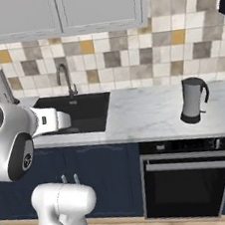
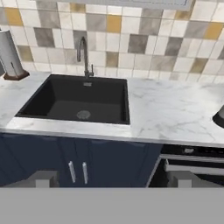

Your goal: Navigate to the coffee machine.

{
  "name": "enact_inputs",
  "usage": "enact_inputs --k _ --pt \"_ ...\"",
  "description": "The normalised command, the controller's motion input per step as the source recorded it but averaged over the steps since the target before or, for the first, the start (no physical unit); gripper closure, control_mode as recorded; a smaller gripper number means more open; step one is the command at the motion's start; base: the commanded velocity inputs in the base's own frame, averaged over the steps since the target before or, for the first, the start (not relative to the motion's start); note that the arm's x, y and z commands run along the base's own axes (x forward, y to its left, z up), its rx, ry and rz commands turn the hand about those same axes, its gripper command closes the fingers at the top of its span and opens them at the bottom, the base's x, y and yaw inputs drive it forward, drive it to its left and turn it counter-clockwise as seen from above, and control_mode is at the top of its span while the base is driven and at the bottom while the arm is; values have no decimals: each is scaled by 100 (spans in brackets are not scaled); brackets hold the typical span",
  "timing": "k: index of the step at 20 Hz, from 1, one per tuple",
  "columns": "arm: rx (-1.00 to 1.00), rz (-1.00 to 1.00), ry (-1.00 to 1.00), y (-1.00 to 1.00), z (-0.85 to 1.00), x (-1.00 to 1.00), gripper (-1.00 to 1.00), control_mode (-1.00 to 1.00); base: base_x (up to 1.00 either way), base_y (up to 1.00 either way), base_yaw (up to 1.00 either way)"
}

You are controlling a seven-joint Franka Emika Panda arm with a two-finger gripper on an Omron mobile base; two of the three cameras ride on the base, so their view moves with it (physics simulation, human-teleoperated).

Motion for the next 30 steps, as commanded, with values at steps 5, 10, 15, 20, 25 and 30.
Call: enact_inputs --k 5,10,15,20,25,30 --pt "0 0 0 0 0 0 -100 100 -2 100 0" --pt "0 0 0 0 0 0 -100 100 0 100 0" --pt "0 0 0 0 0 0 -100 100 0 100 0" --pt "0 0 0 0 0 0 -100 100 9 100 0" --pt "0 0 0 0 0 0 -100 100 60 100 0" --pt "0 0 0 0 0 0 -100 100 100 68 0"
